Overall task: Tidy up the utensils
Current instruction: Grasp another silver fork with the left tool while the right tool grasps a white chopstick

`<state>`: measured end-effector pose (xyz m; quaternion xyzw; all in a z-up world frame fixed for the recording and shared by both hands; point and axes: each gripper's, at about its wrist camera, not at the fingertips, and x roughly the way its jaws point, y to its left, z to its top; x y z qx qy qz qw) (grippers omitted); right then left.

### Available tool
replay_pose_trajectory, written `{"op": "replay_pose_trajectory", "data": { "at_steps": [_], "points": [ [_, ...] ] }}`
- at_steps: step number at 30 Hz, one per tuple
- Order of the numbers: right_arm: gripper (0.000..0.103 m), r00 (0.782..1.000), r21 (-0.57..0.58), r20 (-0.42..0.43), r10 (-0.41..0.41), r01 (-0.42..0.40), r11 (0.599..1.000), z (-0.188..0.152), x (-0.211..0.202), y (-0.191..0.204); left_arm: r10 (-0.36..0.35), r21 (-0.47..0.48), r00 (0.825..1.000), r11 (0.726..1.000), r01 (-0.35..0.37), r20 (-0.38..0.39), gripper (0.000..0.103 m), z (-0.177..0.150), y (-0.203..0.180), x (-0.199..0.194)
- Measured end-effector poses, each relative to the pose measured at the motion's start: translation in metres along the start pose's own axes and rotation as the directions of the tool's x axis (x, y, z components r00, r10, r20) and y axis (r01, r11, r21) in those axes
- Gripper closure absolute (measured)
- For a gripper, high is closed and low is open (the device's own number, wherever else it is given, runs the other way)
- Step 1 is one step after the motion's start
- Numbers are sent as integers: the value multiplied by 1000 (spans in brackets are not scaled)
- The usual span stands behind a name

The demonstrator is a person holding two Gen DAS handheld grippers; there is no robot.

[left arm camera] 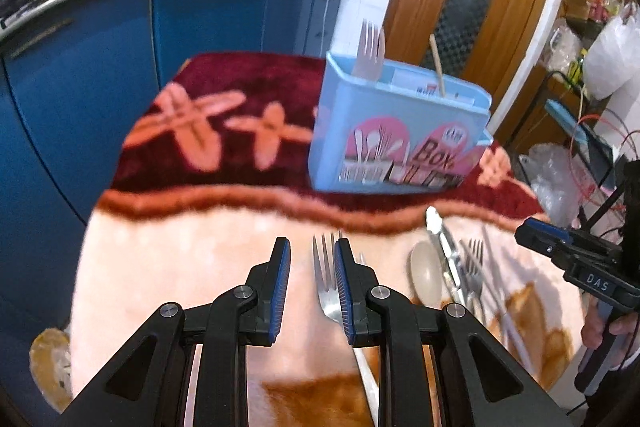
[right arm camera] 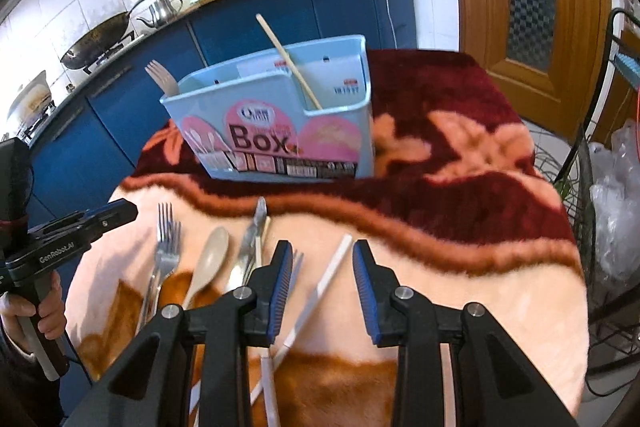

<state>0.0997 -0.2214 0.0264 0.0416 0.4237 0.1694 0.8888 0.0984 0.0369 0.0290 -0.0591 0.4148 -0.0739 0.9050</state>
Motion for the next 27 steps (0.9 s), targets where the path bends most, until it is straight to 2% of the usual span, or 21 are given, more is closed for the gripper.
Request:
{"op": "replay_pose_trajectory", "data": {
  "at_steps": [11,17,18,19,23,24,27],
  "points": [
    [68,999,21,-33,11,-10,1000,-6,12,-5,-39,-36,997,999,37,-68,80,-6,7,31],
    [68,999,4,-39,11,-11,1000,-9,15,-2,-142,-93,988,986,137,-58,80,-2,16,41],
    [68,999,3,-40,12,-11,1000,-10,15,-1,-163,-100,985,982,157,-52,83,-2,18,41],
    [68,999,2,-40,12,-12,1000,-10,16,-1,-185,-106,982,978,179,-45,90,-1,18,42],
    [68,999,0,-40,15,-15,1000,-9,16,0,-208,-114,978,972,203,-33,91,-2,19,41],
    [68,999,-3,-39,14,-15,1000,-9,16,1,-211,-111,977,972,207,-28,97,-2,19,40],
    [68,999,-12,-36,18,-18,1000,-9,14,4,-194,-94,981,977,193,-6,96,-1,18,32]
  ]
}}
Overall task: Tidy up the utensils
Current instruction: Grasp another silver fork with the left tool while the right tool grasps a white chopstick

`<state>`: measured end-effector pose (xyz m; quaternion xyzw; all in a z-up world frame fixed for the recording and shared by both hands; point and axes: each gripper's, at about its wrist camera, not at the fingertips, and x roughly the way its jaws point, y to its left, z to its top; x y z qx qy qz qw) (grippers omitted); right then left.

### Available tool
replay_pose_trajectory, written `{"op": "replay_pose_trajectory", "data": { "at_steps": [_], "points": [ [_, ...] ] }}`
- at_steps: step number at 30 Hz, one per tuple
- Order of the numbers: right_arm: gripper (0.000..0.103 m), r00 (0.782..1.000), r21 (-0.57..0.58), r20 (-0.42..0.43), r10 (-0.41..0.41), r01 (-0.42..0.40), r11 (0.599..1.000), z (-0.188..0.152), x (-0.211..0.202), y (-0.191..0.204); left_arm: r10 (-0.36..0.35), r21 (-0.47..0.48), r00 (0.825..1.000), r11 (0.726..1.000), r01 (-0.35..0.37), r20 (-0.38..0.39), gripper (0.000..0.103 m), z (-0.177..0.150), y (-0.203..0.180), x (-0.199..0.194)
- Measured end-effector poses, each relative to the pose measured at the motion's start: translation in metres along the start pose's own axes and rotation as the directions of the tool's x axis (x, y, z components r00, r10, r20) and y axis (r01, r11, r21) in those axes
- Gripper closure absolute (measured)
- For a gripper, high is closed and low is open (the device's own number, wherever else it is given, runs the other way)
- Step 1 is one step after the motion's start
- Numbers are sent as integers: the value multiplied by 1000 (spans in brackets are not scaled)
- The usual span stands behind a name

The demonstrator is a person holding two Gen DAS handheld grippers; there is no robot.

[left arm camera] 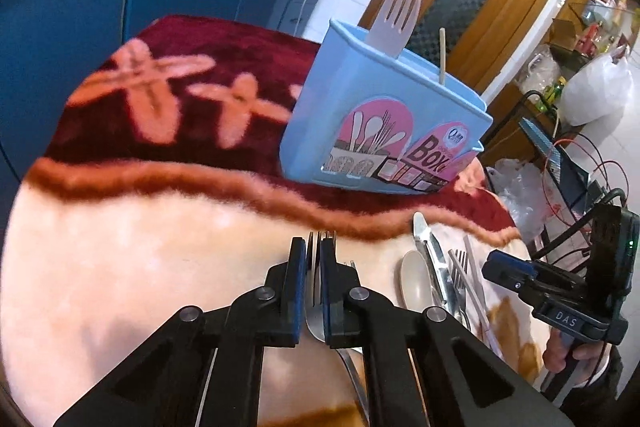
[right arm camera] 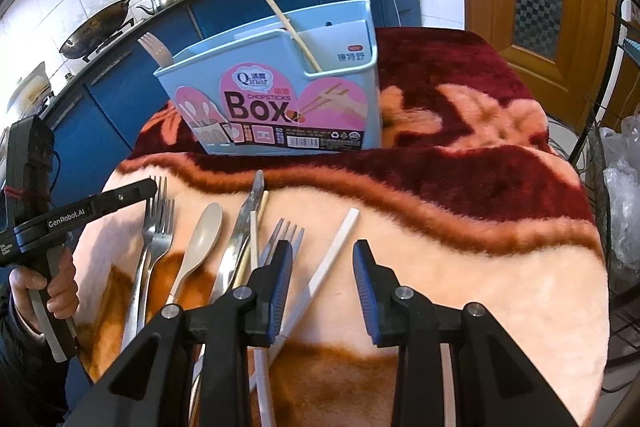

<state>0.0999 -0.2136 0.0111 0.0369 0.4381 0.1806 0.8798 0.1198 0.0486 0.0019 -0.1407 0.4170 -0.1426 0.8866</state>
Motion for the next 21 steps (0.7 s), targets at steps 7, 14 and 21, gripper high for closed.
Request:
{"op": "replay_pose_trajectory", "data": {
  "at_steps": [7,14,21],
  "points": [
    [68,1000,-29,1,8,-8,1000,-1,-4,9,62,43,996,997,-64,63,101,5,-2,-21],
    [69,999,-88,-18,27,-28,996,0,1,25,73,85,991,993,-82,111,101,6,-5,-37],
    [79,996,-136,-72,46,-55,989,4,18,37,59,108,982,991,-79,178,101,3,-14,-48]
  ]
}}
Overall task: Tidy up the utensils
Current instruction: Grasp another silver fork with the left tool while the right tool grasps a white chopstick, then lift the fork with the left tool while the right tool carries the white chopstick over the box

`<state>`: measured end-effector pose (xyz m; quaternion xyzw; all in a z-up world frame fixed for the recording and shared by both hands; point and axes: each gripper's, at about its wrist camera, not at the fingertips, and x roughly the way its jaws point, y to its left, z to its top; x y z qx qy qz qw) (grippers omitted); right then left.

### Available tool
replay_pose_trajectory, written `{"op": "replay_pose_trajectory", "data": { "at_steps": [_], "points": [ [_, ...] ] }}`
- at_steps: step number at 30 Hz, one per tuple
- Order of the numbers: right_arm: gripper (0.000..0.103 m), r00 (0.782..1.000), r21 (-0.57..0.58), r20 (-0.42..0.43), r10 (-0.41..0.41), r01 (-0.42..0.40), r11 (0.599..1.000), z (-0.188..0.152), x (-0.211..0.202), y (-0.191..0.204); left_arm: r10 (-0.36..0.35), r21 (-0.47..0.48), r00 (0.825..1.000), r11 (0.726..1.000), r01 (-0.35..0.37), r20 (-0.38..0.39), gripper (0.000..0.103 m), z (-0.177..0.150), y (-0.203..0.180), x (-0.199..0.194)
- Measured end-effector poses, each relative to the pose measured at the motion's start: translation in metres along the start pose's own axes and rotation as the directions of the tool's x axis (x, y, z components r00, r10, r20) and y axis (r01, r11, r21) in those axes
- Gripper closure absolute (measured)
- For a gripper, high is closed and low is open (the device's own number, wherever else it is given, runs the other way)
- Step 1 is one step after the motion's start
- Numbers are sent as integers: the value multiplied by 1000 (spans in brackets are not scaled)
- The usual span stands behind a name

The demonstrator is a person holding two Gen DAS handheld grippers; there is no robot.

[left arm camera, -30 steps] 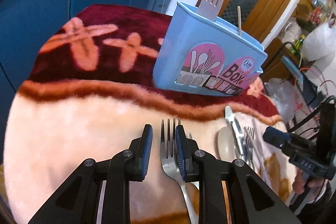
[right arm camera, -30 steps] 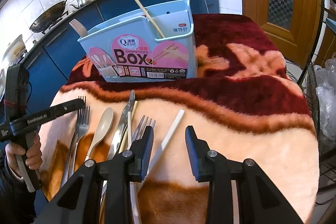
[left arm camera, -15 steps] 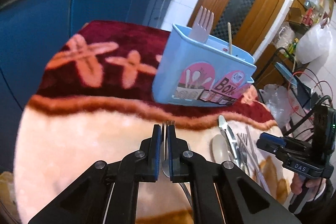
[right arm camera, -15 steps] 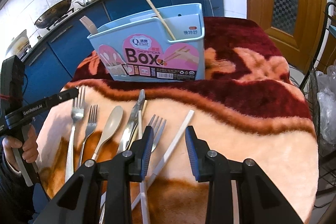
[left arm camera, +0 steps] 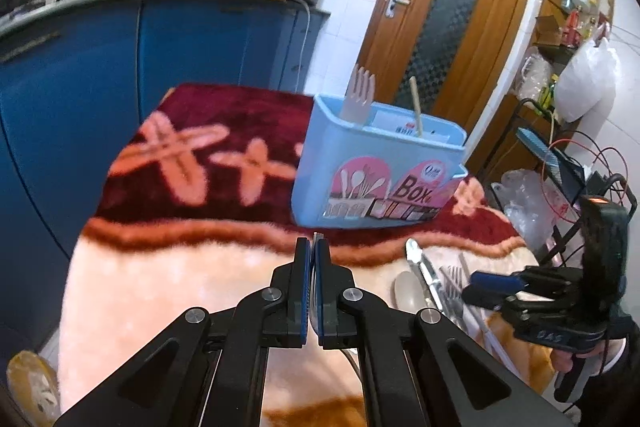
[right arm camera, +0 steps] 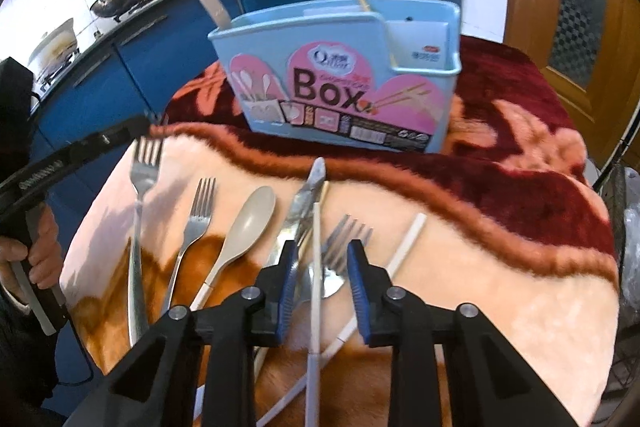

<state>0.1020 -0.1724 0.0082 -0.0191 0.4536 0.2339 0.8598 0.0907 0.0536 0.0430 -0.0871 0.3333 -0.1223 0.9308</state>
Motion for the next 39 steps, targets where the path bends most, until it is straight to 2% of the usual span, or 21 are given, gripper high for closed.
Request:
{"op": "replay_pose_trajectory", "data": {
  "at_steps": [1,3,7,13,17,20,24,26,29,30,34,35,39],
  "points": [
    [81,1000,-1,-8,-1,1,1000,1,3,0,1,10,1000,1000,-1,19,101,1,-2,-4],
    [95,1000,1,-17,-1,1,1000,0,7,0,6,30,998,1000,-8,59,101,3,-8,-14],
    [96,1000,4,11,19,-19,1000,-2,3,1,21,58,989,998,-30,148,101,10,-17,-35],
    [97,990,22,137,31,-35,999,-3,-28,-3,40,78,964,995,-63,264,100,23,-30,-63],
    [97,968,38,252,7,-17,999,-1,-54,-8,59,85,942,992,-92,330,101,34,-37,-76],
    [97,943,53,332,-14,-4,999,0,-71,-12,47,80,931,994,-81,361,101,45,-41,-83],
    [97,917,62,396,-40,17,998,0,-86,-15,58,94,911,990,-105,408,101,59,-51,-93],
    [97,906,68,421,-49,22,997,1,-92,-17,71,102,898,987,-127,435,101,69,-56,-98],
    [97,894,78,445,-57,25,997,1,-98,-21,97,114,868,978,-174,488,101,85,-65,-107],
    [97,890,79,451,-60,27,996,1,-100,-22,112,120,851,972,-200,513,101,92,-69,-109],
    [97,878,88,474,-68,29,996,2,-106,-27,158,137,805,949,-284,572,101,111,-81,-111],
    [97,874,91,481,-68,27,995,3,-107,-28,167,139,797,944,-299,580,101,114,-83,-110],
    [97,861,104,505,-70,20,994,6,-112,-35,190,141,785,933,-332,589,101,129,-88,-96]
  ]
}}
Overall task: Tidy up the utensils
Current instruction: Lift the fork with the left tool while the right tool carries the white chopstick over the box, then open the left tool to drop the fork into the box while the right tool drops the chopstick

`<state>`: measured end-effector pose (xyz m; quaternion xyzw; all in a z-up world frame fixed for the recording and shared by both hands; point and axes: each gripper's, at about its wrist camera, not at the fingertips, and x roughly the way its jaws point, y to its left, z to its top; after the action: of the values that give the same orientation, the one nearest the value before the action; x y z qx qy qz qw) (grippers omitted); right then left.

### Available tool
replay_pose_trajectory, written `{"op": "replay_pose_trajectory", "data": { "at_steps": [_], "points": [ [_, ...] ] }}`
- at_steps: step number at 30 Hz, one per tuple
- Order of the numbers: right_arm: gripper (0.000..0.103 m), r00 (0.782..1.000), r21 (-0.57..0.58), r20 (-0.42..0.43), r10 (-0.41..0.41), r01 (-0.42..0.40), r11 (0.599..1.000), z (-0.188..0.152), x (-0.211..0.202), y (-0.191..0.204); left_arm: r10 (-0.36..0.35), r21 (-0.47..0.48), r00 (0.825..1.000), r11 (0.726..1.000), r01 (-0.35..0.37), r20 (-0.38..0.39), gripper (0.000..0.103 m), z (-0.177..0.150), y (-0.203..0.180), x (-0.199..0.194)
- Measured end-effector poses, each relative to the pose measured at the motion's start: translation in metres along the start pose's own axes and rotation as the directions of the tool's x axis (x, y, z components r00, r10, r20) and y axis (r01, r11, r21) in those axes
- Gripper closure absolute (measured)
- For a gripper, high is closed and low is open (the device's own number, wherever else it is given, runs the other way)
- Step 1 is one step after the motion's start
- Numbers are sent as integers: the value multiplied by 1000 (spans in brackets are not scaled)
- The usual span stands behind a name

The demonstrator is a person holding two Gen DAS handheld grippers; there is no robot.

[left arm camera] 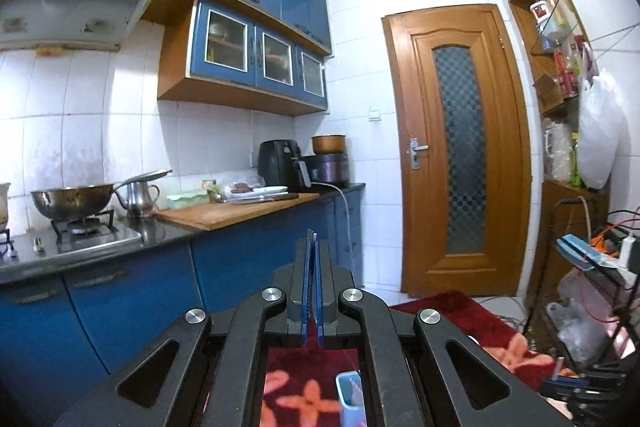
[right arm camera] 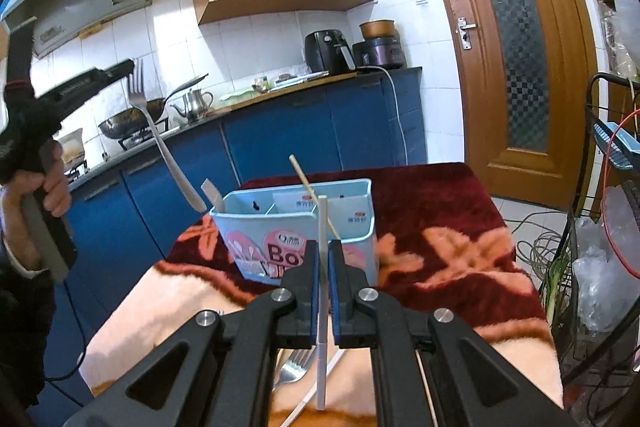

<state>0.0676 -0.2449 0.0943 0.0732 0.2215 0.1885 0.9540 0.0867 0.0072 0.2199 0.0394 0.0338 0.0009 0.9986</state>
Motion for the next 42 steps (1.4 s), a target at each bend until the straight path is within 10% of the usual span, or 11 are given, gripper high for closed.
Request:
{"op": "replay_pose_trajectory", "data": {
  "at_steps": [22,42],
  "points": [
    [97,970,-55,228,-89,104,993,83,40,5,1,52,993,999,5,-120,101,-68,-21,80],
    [88,996,-30,70,-57,59,998,58,116,-9,-155,-100,962,986,136,-223,93,-109,-12,100]
  ]
}}
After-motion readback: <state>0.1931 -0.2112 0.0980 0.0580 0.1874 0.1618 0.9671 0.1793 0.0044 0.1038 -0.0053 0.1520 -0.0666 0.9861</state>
